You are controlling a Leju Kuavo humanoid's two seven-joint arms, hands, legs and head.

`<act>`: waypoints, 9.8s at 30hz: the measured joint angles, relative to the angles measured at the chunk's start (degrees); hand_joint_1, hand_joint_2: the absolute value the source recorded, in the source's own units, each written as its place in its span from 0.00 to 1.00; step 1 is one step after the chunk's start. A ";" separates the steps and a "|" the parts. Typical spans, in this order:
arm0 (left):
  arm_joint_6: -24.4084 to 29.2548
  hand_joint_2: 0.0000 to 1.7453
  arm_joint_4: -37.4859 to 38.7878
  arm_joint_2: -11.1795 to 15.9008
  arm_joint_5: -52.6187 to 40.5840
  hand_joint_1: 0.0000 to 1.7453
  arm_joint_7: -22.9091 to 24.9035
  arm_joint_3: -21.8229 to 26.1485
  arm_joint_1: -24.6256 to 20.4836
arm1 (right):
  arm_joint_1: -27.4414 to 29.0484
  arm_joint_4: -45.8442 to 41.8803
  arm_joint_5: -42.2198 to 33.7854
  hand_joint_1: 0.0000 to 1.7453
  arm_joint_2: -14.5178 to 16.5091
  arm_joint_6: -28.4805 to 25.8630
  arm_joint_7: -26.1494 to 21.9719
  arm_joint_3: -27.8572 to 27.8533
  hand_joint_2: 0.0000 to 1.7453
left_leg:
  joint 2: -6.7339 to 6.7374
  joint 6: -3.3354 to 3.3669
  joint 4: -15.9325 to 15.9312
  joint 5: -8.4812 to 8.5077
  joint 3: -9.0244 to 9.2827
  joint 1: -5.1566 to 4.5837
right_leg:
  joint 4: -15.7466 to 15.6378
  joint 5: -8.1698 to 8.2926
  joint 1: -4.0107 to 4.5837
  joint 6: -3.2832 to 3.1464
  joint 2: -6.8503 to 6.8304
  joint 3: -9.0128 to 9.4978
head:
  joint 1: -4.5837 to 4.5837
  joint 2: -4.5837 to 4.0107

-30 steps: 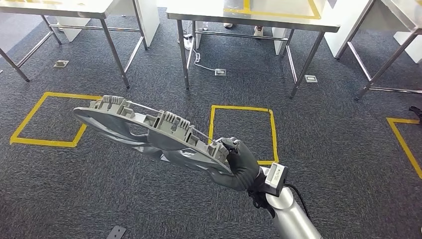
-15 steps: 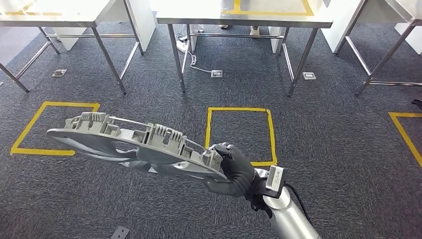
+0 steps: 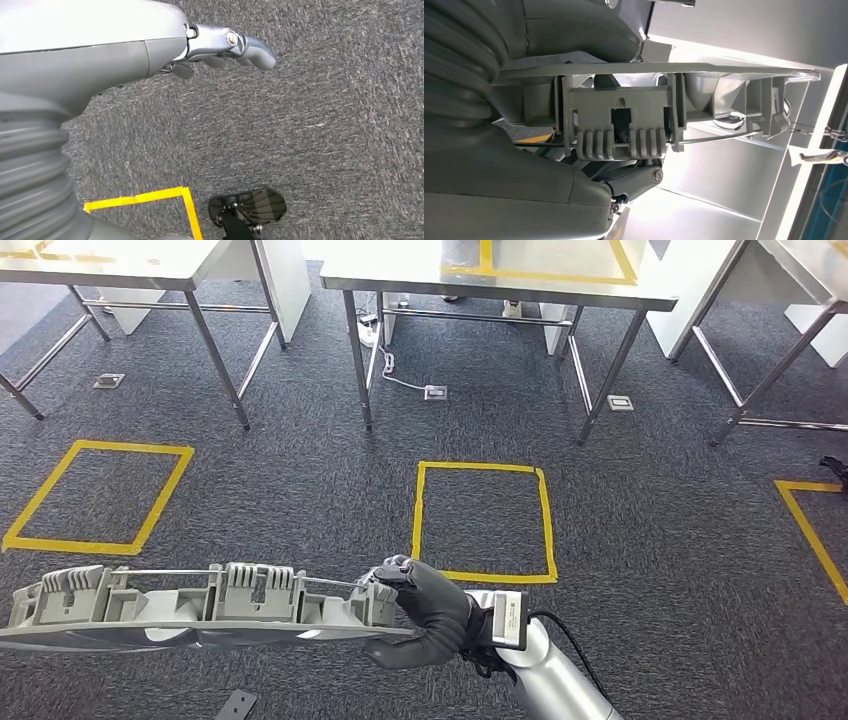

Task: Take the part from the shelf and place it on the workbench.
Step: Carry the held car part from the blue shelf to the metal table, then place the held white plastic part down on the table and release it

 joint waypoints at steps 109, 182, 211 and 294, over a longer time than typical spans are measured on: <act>0.16 1.00 -0.07 0.11 0.06 0.00 0.89 0.04 0.47 | -0.98 -4.50 1.30 1.00 -1.95 -1.15 -0.05 -1.43 1.00 | 0.37 -3.09 14.01 -7.95 -6.59 -0.45 | -16.35 6.31 0.66 -4.21 0.83 9.79 | -1.12 0.00; -0.02 1.00 0.02 -0.51 1.04 0.00 -0.52 0.00 3.12 | -0.99 -16.60 10.21 1.00 -7.57 -15.92 -0.10 -5.67 1.00 | -0.35 0.51 -1.20 1.99 -0.69 -0.80 | -5.07 1.13 0.44 -1.04 -0.14 5.69 | -0.55 0.00; 1.06 1.00 0.19 -0.31 3.65 0.00 -0.30 0.03 4.63 | -1.98 -16.08 10.29 1.00 -7.09 -16.00 0.01 -5.54 1.00 | -0.30 -0.09 -0.82 3.68 -2.98 -0.68 | -12.30 1.25 0.38 -1.30 -0.14 9.63 | -0.92 0.00; 1.40 1.00 0.19 -1.86 -4.88 0.00 -3.15 0.00 2.79 | -24.99 57.96 66.54 1.00 -6.33 -70.87 27.85 -24.86 1.00 | -0.72 -1.55 -0.76 2.46 -1.40 -0.93 | -15.40 6.86 -0.22 -1.60 -0.06 7.56 | -0.34 0.00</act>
